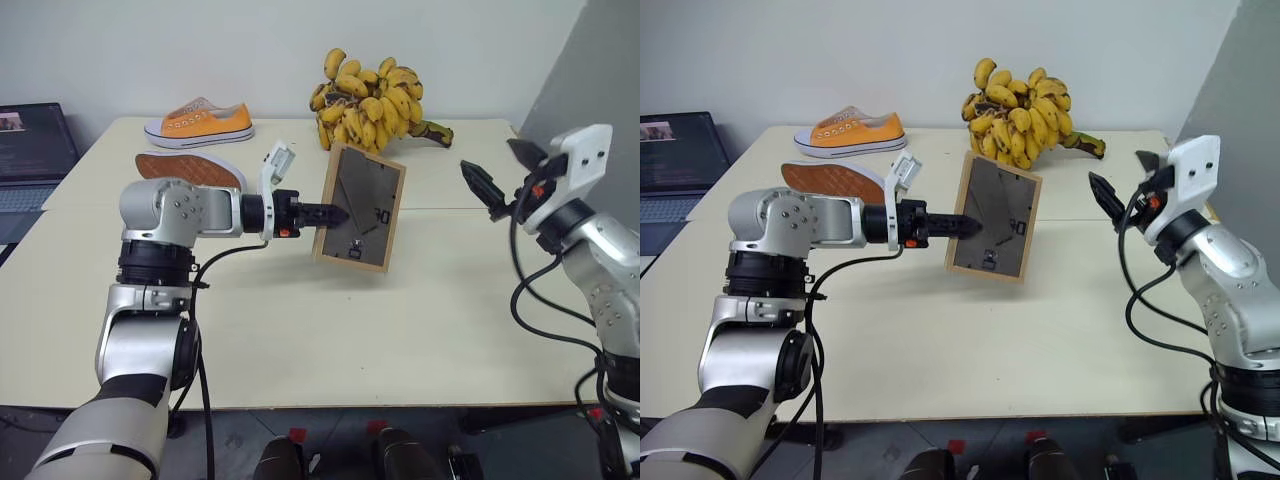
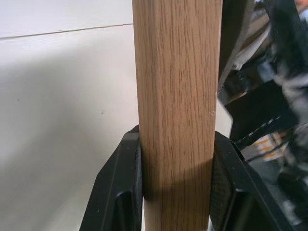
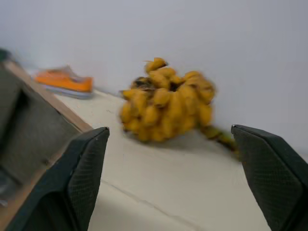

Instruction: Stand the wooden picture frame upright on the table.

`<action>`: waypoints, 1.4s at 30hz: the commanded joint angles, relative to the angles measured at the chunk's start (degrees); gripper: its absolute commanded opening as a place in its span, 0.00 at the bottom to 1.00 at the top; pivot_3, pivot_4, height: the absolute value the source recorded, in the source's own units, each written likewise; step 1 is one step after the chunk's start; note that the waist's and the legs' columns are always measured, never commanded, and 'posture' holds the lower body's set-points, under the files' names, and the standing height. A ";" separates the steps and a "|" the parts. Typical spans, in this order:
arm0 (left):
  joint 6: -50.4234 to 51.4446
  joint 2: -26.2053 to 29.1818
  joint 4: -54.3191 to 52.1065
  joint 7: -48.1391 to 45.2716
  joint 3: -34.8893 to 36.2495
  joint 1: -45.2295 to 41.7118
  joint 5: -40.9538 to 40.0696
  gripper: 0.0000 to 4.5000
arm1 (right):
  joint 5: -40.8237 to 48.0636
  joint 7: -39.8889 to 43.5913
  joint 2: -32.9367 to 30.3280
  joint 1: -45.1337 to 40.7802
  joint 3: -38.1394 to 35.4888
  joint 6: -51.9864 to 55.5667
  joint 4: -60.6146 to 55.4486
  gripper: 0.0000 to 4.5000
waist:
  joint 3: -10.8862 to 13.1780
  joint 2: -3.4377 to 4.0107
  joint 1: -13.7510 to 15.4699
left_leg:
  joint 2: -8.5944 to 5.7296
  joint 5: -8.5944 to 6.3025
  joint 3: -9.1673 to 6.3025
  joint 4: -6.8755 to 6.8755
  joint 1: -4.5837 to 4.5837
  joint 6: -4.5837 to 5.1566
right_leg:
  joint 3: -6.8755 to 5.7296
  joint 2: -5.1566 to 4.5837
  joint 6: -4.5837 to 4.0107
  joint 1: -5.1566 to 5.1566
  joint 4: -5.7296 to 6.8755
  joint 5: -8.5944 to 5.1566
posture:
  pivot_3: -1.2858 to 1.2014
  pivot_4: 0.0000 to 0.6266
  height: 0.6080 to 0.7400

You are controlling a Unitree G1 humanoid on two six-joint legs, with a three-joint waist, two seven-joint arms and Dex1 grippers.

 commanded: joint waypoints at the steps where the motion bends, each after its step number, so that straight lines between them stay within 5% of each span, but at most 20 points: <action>1: -8.07 1.98 -7.85 -6.73 -1.82 0.98 0.99 0.29 | 20.67 -7.18 2.56 -5.12 -4.05 11.95 -1.29 0.95 | 0.00 0.00 0.10 | 0.00 -0.02 -0.03 0.00 -0.04 0.03 | -0.03 0.00 -0.02 -0.01 -0.01 -0.01 | 0.52 0.24 1.00; 10: -8.90 0.77 -5.26 -6.27 0.29 -1.67 1.38 0.29 | 26.66 -11.36 5.40 -7.43 -1.97 16.36 0.50 0.95 | 0.00 0.00 1.09 | -0.09 0.00 -0.16 0.04 -0.45 0.14 | -0.07 0.03 0.05 -0.23 -0.15 -0.04 | 0.52 0.24 1.00; 27: -12.55 -0.94 0.18 -7.91 -1.18 -4.62 5.27 0.29 | 22.26 -12.48 6.80 -5.79 -0.80 15.56 0.21 0.95 | 0.00 0.00 1.10 | -0.07 0.04 -0.29 0.02 -0.63 0.18 | -0.19 0.07 0.05 -0.36 -0.16 -0.04 | 0.52 0.24 1.00; 42: -14.46 -4.02 2.36 -9.78 -2.34 -6.39 7.41 0.29 | 20.38 -15.91 17.22 -12.15 2.74 14.23 0.88 0.95 | 0.01 0.01 0.95 | -0.06 0.05 -0.35 0.01 -0.66 0.19 | -0.24 0.09 0.04 -0.37 -0.15 -0.04 | 0.52 0.24 1.00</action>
